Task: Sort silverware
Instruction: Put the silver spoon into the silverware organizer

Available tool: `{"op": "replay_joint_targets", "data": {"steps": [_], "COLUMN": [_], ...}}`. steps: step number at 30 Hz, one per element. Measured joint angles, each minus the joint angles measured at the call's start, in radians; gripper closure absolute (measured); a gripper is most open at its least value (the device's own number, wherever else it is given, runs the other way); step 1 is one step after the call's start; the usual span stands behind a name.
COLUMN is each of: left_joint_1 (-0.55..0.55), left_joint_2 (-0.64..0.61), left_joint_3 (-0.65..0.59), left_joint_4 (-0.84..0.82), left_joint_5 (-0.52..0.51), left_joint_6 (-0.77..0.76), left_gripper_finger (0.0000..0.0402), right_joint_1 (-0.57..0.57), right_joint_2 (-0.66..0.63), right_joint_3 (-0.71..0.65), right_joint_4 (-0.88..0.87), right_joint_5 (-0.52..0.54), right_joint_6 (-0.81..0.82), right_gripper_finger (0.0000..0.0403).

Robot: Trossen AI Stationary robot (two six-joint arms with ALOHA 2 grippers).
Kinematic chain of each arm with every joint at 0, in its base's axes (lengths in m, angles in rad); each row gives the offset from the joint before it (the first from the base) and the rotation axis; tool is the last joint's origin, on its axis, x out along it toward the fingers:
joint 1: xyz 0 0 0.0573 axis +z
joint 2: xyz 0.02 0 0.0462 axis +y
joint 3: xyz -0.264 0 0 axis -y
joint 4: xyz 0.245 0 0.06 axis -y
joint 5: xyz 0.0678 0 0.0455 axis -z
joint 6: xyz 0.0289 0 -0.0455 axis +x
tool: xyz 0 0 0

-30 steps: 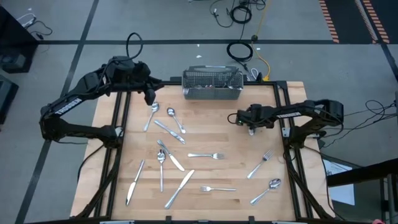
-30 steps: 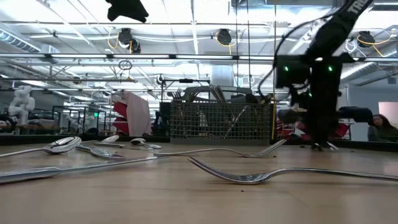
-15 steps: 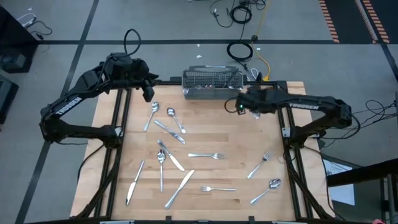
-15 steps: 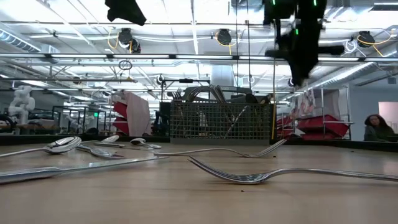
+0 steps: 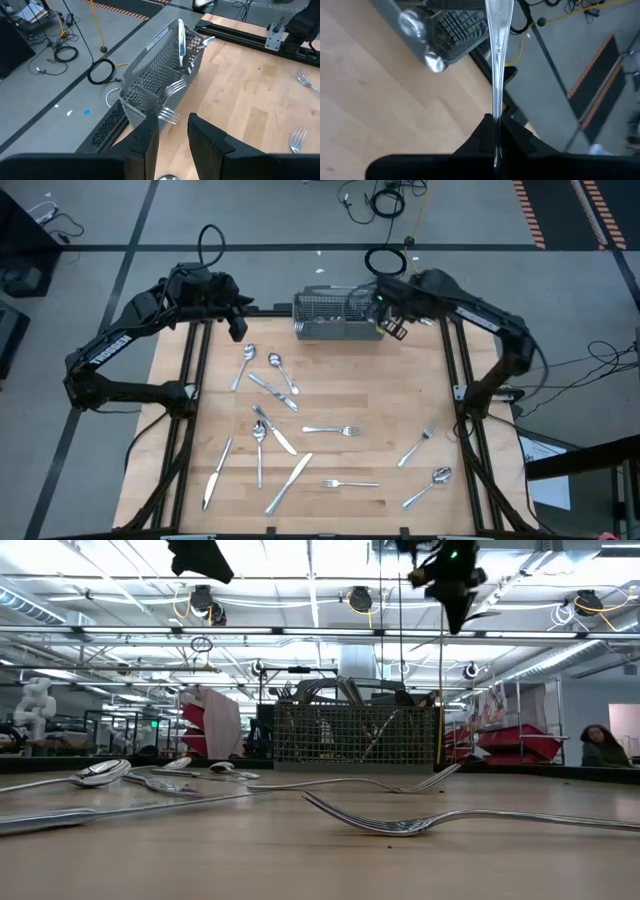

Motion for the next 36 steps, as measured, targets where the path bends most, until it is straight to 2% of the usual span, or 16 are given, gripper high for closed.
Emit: {"op": "replay_joint_targets", "data": {"steps": [4, 12, 27, 36], "left_joint_1": [0.0, 0.0, 0.0, 0.0], "left_joint_2": [0.0, 0.0, 0.0, 0.0], "left_joint_3": [0.0, 0.0, 0.0, 0.0], "left_joint_4": [-0.001, -0.006, -0.008, -0.008], "left_joint_5": [0.0, 0.001, 0.001, 0.001], "left_joint_6": [-0.006, -0.008, -0.011, -0.011], "left_gripper_finger": [0.0292, 0.0292, 0.0292, 0.0292], "right_joint_1": [-0.036, -0.047, 0.027, 0.023], "right_joint_2": [0.102, 0.213, 0.212, 0.111], "right_joint_3": [0.033, 0.035, 0.023, -0.135], "right_joint_4": [0.0, -0.002, -0.002, -0.002], "right_joint_5": [0.014, 0.168, 0.164, 0.16], "right_joint_6": [-0.141, -0.279, -0.334, -0.323], "right_gripper_finger": [0.0403, 0.0403, 0.0403, 0.0403]}}
